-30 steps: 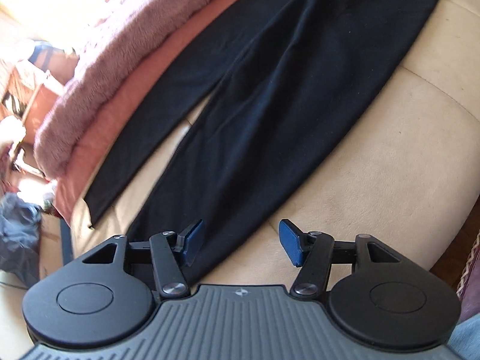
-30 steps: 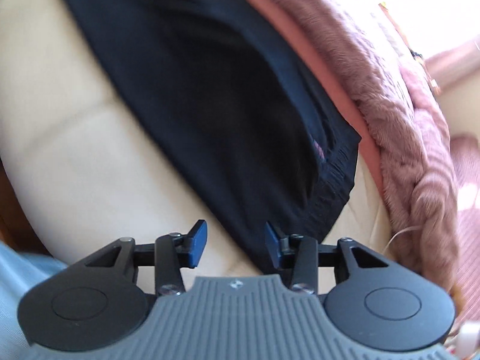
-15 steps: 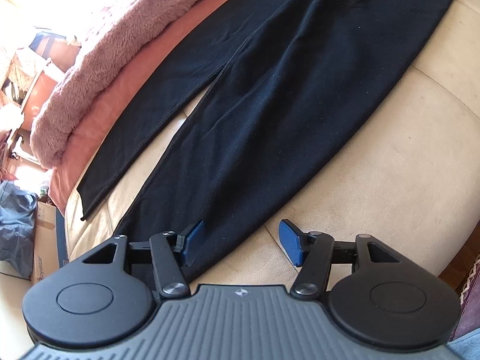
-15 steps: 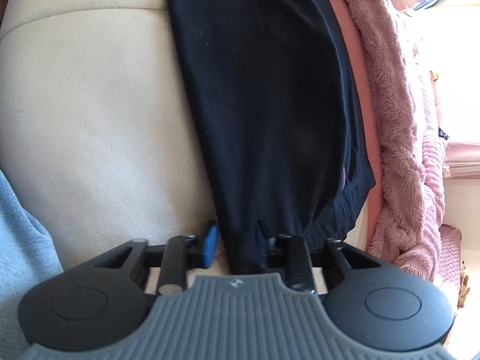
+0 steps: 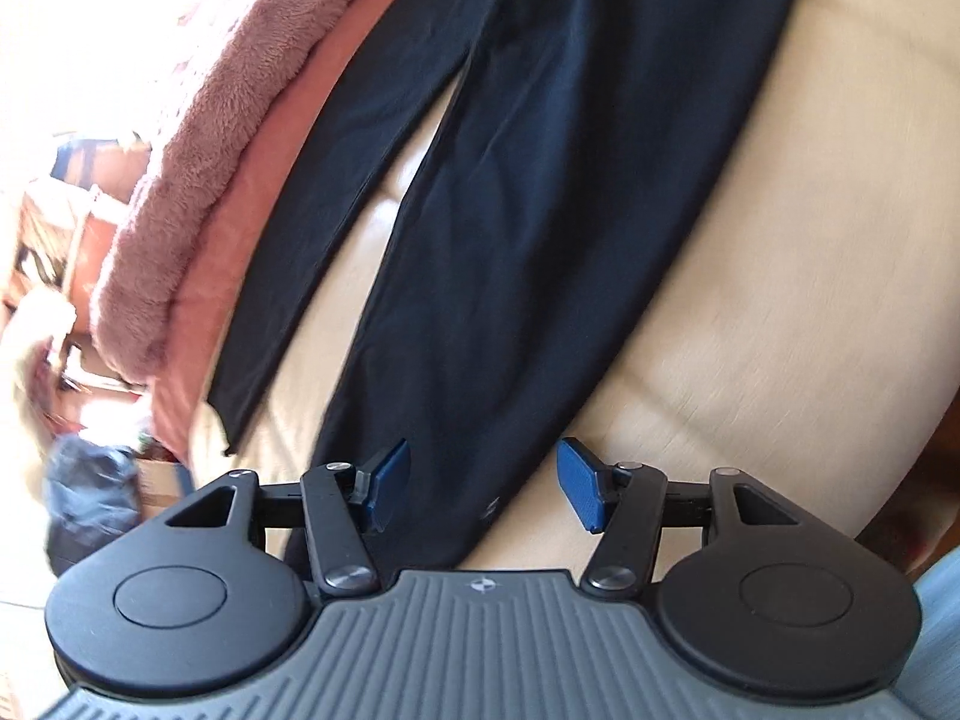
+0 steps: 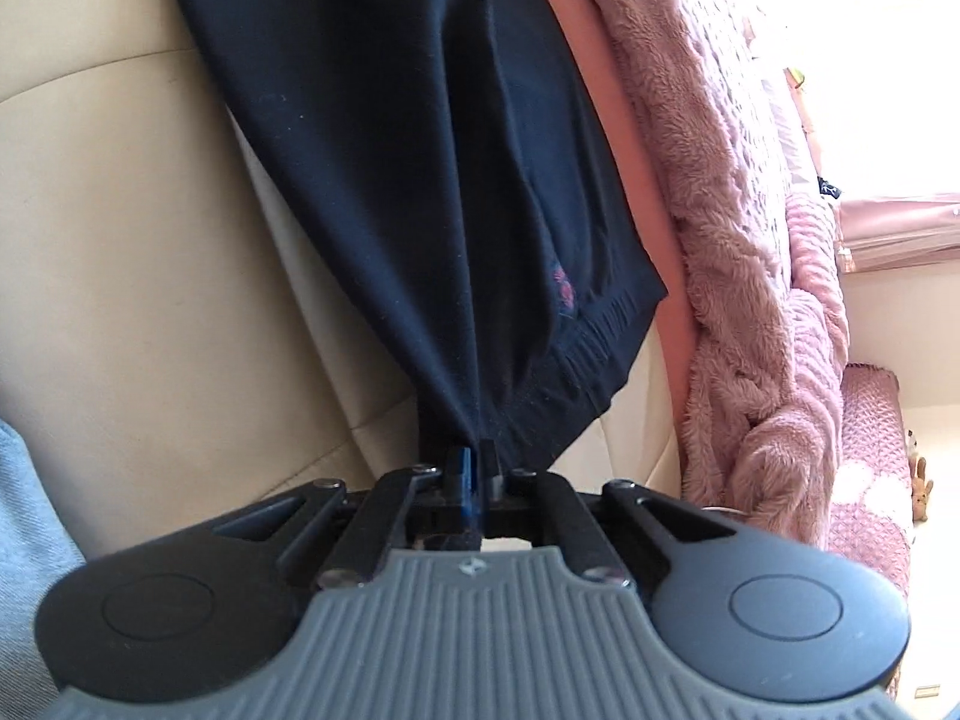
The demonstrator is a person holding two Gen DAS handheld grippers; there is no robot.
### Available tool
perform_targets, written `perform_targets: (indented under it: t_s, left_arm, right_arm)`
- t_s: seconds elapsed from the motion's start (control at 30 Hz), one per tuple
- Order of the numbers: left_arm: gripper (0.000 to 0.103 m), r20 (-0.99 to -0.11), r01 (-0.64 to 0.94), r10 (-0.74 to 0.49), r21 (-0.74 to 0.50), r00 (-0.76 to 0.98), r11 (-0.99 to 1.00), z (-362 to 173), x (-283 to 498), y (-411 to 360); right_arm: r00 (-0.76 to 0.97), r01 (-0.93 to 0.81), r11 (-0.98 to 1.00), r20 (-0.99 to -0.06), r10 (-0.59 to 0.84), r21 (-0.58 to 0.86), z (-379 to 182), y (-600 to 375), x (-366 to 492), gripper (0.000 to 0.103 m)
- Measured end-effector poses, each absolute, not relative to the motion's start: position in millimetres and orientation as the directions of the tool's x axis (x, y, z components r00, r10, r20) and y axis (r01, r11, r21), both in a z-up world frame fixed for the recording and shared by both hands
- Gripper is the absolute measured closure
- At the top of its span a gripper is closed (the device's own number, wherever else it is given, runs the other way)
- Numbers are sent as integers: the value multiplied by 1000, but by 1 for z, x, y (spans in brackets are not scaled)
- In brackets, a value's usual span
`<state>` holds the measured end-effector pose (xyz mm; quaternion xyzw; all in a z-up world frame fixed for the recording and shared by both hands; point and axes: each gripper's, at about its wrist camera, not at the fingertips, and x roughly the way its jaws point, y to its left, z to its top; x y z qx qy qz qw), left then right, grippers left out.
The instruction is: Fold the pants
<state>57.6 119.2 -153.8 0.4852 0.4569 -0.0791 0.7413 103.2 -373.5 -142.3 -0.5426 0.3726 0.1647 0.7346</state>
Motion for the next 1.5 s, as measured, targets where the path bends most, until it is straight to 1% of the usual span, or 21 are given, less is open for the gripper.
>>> perform_targets:
  t_s: [0.07,0.13,0.17,0.2,0.23,0.27,0.3,0.33,0.4,0.47,0.57,0.73,0.83,0.9,0.93,1.0,1.1,1.2,1.37,1.5]
  left_arm:
    - [38,-706,558,381,707,597,435,-164,56,121]
    - [46,-628,550,468,775,621,311,-181,56,125]
    - [53,-593,550,512,795,621,254,-191,57,128]
    - [63,-563,546,549,809,617,217,-200,59,132]
    - [69,-551,538,572,815,607,214,-204,61,135]
    - [83,-560,523,581,814,591,252,-202,65,138]
    - [92,-585,494,573,805,573,328,-195,69,141]
    - [94,-607,458,558,794,565,400,-184,73,144]
    - [100,-617,367,536,781,577,504,-161,79,151]
    - [102,-615,276,512,759,599,589,-135,86,157]
    - [102,-620,136,477,686,624,715,-95,101,171]
    - [102,-568,-87,473,574,674,814,-27,120,193]
    - [102,-556,-158,464,509,690,846,7,131,205]
    - [102,-548,-176,470,503,692,846,21,144,209]
    - [102,-549,-179,482,514,683,839,23,153,210]
    - [102,-579,-187,498,513,645,838,22,179,217]
    - [102,-655,-193,477,459,586,867,4,210,227]
    - [102,-695,-183,478,457,536,870,-18,241,238]
    - [102,-736,-155,482,470,476,869,-48,288,242]
    - [102,-739,-128,508,509,443,851,-67,320,239]
  right_arm:
    - [666,-652,343,-727,-167,-676,-143,-372,105,103]
    - [660,-658,340,-732,-170,-672,-144,-373,107,103]
    - [659,-658,339,-732,-172,-672,-143,-373,107,103]
    - [658,-658,339,-732,-174,-672,-143,-373,109,103]
    - [658,-658,340,-732,-174,-672,-143,-373,109,103]
    - [659,-656,341,-731,-175,-673,-142,-372,109,103]
    - [661,-654,342,-730,-176,-675,-141,-372,108,103]
    - [664,-651,344,-727,-175,-677,-140,-372,108,103]
    - [674,-638,358,-719,-169,-682,-135,-372,107,103]
    - [689,-619,375,-706,-162,-690,-128,-372,106,103]
    - [725,-572,411,-672,-152,-710,-115,-371,108,103]
    - [793,-472,498,-597,-120,-728,-79,-367,110,103]
    - [827,-415,550,-553,-104,-725,-55,-367,116,103]
    - [838,-382,593,-536,-100,-709,-41,-367,130,103]
    - [841,-370,610,-531,-99,-700,-37,-367,139,103]
    - [841,-356,636,-531,-101,-685,-32,-366,163,103]
    - [835,-345,657,-539,-112,-670,-35,-361,205,103]
    - [818,-356,674,-564,-109,-647,-44,-354,251,103]
    - [784,-397,657,-609,-121,-641,-77,-337,320,103]
    - [750,-427,650,-648,-132,-628,-106,-330,366,103]
